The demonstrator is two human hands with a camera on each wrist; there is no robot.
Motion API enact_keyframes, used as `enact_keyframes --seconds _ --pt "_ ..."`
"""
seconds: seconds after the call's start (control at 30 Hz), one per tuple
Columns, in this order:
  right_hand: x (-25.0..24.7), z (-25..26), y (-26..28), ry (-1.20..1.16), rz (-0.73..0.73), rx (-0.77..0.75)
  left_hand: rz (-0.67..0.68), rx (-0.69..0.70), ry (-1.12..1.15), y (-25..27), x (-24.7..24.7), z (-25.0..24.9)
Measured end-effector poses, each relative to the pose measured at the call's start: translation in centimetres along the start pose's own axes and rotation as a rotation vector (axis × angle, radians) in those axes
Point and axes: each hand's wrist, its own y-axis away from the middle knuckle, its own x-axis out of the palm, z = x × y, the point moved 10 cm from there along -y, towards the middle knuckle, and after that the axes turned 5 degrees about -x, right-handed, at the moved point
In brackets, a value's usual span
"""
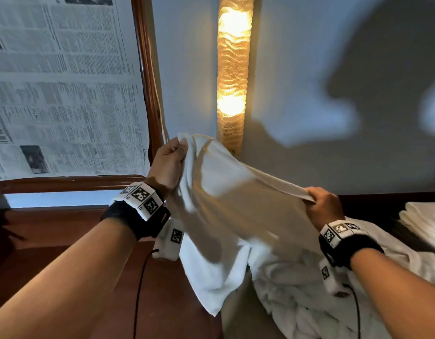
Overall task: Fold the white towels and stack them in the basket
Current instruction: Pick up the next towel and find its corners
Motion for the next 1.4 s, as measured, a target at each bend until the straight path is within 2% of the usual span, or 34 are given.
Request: enact_keyframes --seconds 0.07,0.13,0.27,0.33,0.4,0.5,0.6,0.63,0.77,0.87,1.03,1.1,1.17,1.23,1.3,1.37,1.4 --pt "-1.2 3.4 0.6 -0.082 -0.087 0.03 0.05 0.017 0.009 1.6 -0.6 -0.5" --pt "-1.9 9.6 0.7 -0.191 -0.126 -0.014 0.116 0.041 -0.01 3.7 -0.4 -1.6" --pt "-1.3 25.5 3.7 -0.297 0.006 -0.327 0.182 0.052 0.063 8.2 -2.3 -3.1" --pt "-1.6 30.8 5.6 -0.311 0.027 -0.38 0.206 0.003 0.168 9.9 -3.4 -2.9" --pt "-1.8 33.6 7.2 -0.272 0.035 -0.406 0.23 -0.035 0.235 11.5 -4.6 -2.7" --pt "-2.0 35.7 10.5 -0.134 0.051 -0.499 0.245 -0.026 0.175 13.6 -6.4 -3.2" --pt "-2.1 38.0 15.6 0.072 -0.075 -0.775 0.25 0.067 0.016 14.4 -8.3 -4.6" --pt "-1.7 37.7 16.9 0.115 -0.094 -0.798 0.246 0.094 -0.02 14.6 -9.0 -5.1" --pt "0.4 33.1 19.8 0.104 -0.066 -0.594 0.173 0.097 -0.026 15.4 -12.1 -5.9" --pt "2.5 29.4 20.6 0.114 0.018 -0.428 0.14 0.087 -0.046 15.9 -13.9 -5.6" --pt "1.3 20.5 22.2 0.128 -0.014 -0.131 -0.012 0.043 0.006 15.5 -19.9 -4.9" --pt "0.5 19.3 22.0 0.087 -0.033 -0.038 -0.044 0.009 0.033 15.4 -21.5 -4.2" --pt "0.9 21.0 20.5 -0.015 -0.005 0.011 -0.032 -0.018 0.054 15.7 -21.1 -3.7" --pt "2.0 24.9 18.2 -0.158 0.028 -0.024 0.022 -0.054 0.087 16.0 -19.1 -3.0" --pt "2.8 30.7 16.0 -0.28 0.049 -0.185 0.065 -0.071 0.069 16.3 -16.8 -2.3" --pt "3.0 36.4 15.0 -0.318 0.05 -0.394 0.086 -0.068 0.006 16.7 -15.1 -1.8" --pt "2.8 38.1 14.5 -0.313 0.043 -0.447 0.077 -0.078 0.001 16.6 -14.6 -1.2"
